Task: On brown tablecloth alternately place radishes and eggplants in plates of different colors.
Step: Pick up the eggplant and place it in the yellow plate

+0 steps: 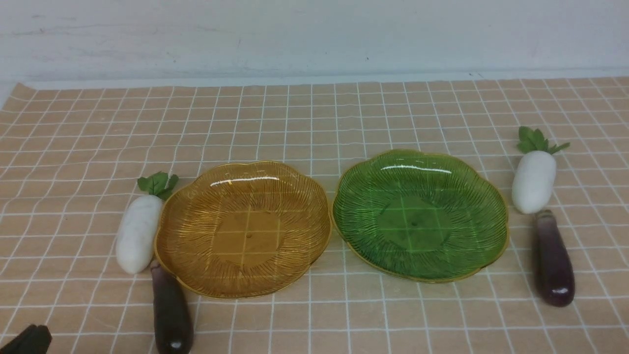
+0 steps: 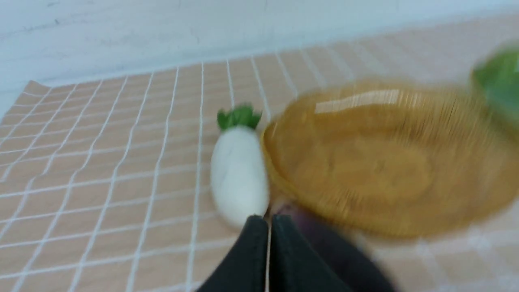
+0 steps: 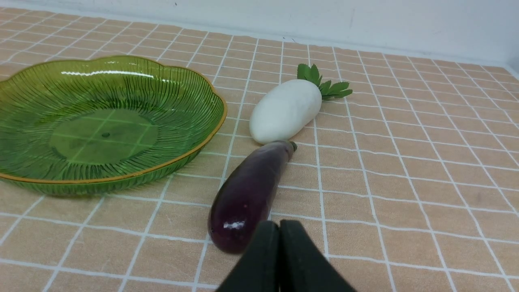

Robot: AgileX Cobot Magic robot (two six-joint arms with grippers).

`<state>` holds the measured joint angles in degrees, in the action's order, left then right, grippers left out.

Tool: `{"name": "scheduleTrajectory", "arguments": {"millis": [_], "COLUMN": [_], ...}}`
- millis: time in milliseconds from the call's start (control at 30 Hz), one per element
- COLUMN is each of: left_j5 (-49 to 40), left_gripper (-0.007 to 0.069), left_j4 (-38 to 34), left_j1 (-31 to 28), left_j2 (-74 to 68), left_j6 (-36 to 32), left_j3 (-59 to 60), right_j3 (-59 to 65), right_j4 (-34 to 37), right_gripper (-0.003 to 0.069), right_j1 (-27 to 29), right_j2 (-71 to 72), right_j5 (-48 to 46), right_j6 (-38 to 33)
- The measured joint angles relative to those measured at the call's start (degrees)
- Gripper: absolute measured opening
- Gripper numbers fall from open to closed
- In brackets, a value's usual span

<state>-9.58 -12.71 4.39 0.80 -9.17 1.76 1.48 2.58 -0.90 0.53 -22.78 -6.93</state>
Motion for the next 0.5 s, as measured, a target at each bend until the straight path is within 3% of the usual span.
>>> {"name": "scheduleTrajectory", "arguments": {"millis": [100, 333, 500], "left_j5": [6.35, 14.96, 22.42], "left_gripper": [-0.0003, -0.0003, -0.0003], "left_j4": [-7.80, -17.52, -20.89], "left_j1": [0.00, 0.00, 0.00], "left_j2": [0.00, 0.00, 0.00], "left_j6": [3.91, 5.25, 5.37], "left_j3": [0.00, 0.00, -0.06], "right_j3": [0.00, 0.00, 0.06], "right_j4": [0.00, 0.22, 11.52], "right_gripper": [-0.0015, -0.0015, -0.0015], "right_j1": [0.00, 0.00, 0.00], "right_j2": [0.00, 0.00, 0.00], "right_j5": [0.00, 0.00, 2.81], "right_j6": [0.00, 0.08, 4.29]}}
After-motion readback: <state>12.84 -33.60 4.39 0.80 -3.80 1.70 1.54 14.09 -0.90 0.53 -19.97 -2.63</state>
